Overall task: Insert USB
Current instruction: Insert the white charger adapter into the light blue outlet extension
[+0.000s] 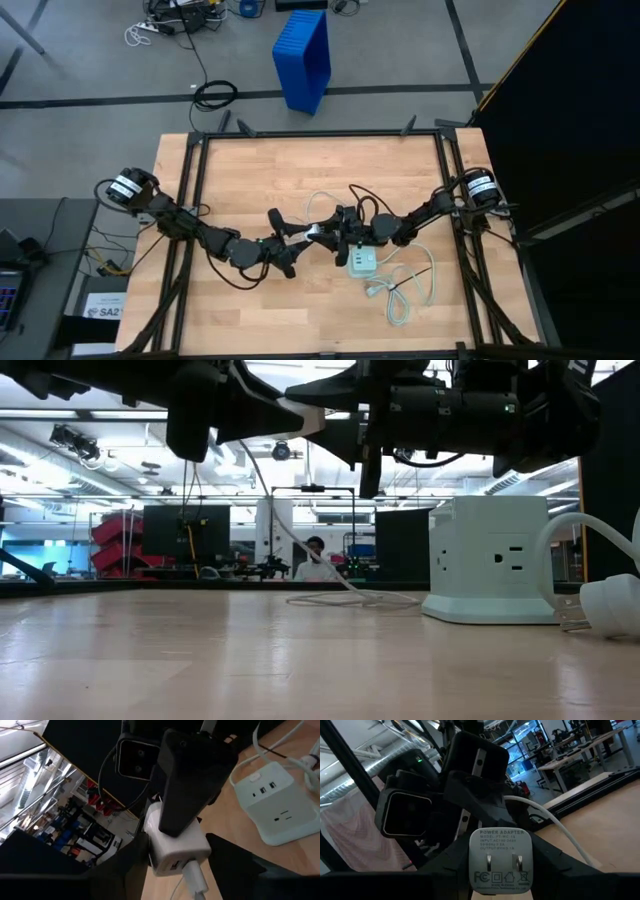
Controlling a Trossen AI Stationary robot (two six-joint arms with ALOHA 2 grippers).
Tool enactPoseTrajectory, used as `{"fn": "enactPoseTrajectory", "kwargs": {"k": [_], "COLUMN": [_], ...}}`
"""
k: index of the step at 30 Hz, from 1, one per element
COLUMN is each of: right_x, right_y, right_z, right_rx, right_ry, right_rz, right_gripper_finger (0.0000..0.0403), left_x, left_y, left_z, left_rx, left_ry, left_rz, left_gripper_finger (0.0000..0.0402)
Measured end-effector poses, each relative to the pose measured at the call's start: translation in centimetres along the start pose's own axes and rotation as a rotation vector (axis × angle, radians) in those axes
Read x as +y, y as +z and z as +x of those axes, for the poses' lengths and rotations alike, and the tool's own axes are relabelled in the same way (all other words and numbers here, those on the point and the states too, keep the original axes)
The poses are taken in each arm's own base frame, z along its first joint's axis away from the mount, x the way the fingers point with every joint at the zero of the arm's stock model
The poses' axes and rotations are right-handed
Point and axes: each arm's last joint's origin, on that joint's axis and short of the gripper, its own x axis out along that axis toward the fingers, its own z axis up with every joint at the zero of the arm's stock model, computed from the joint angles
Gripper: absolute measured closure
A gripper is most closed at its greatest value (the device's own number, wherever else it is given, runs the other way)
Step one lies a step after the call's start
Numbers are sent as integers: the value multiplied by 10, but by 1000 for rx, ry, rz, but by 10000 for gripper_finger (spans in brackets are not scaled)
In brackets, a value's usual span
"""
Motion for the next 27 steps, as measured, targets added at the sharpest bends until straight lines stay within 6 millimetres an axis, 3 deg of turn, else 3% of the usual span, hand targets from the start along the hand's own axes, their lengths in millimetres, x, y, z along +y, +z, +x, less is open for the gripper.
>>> {"fn": "enactPoseTrajectory", "kwargs": {"k": [10,18,27], "right_x": [-1,-3,0], "right_y": [0,-2,0], "right_z": [0,0,0], "right_rx": [-2,16,35], "right_ry": [-14,-17,88], "right_rz": [15,2,-20], "right_gripper_finger": [286,276,233], "left_x": [-1,-6,-12], "left_y": [-2,-5,0], "left_z": [1,2,-6], "left_rx": [36,66,45], "left_ry": [37,50,33], "left_rz": [16,50,50], "left_gripper_finger": [277,277,278]}}
